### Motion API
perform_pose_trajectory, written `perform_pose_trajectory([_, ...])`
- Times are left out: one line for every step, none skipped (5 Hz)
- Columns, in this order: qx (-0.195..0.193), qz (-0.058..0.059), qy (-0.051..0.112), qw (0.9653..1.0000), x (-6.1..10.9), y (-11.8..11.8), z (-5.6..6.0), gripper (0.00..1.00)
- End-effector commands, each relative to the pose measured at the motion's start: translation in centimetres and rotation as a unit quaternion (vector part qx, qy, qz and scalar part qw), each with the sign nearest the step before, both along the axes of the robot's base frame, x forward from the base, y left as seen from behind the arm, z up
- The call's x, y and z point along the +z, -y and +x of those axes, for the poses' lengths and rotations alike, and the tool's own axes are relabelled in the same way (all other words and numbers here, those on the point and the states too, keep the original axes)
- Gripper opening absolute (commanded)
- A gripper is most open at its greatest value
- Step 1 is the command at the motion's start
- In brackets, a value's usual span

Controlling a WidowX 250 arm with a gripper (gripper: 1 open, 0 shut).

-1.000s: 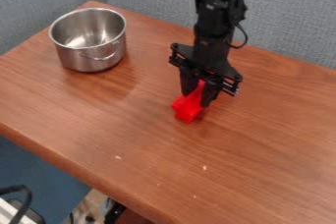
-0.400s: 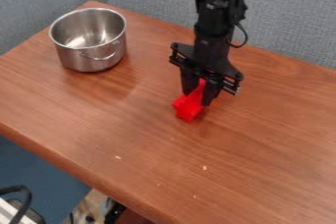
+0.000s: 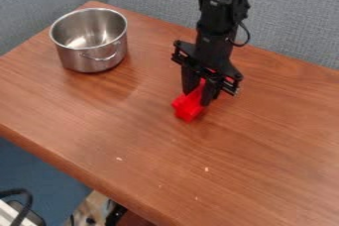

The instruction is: Put the red object in the metal pot

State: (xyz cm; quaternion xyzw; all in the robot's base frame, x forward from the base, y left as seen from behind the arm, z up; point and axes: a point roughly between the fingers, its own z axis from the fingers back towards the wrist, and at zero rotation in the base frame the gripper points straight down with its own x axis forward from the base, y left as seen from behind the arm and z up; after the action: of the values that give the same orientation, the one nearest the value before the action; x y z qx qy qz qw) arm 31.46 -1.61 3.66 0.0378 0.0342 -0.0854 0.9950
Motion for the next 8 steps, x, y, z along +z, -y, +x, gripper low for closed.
perform_pose_trajectory([0.018,0.001,-0.062,0.9979,-3.1,-0.7,-1.7,0.00])
perform_pose_trajectory([0.071,-0.005,-0.063,0.9954,-2.2,-0.5,-2.0,0.00])
perform_pose_trajectory([0.123,-0.009,-0.064,0.9903,-1.4,-0.3,-2.3,0.00])
perform_pose_trajectory([0.174,-0.013,-0.064,0.9826,-0.5,0.0,-2.6,0.00])
perform_pose_trajectory([0.183,-0.014,-0.064,0.9810,-0.8,-0.6,-2.5,0.00])
perform_pose_trajectory([0.191,-0.015,-0.065,0.9793,-1.2,-1.1,-2.4,0.00])
perform_pose_trajectory([0.205,-0.017,-0.065,0.9764,-2.0,-2.3,-1.9,0.00])
perform_pose_trajectory([0.219,-0.019,-0.065,0.9733,-2.9,-3.6,-1.4,0.00])
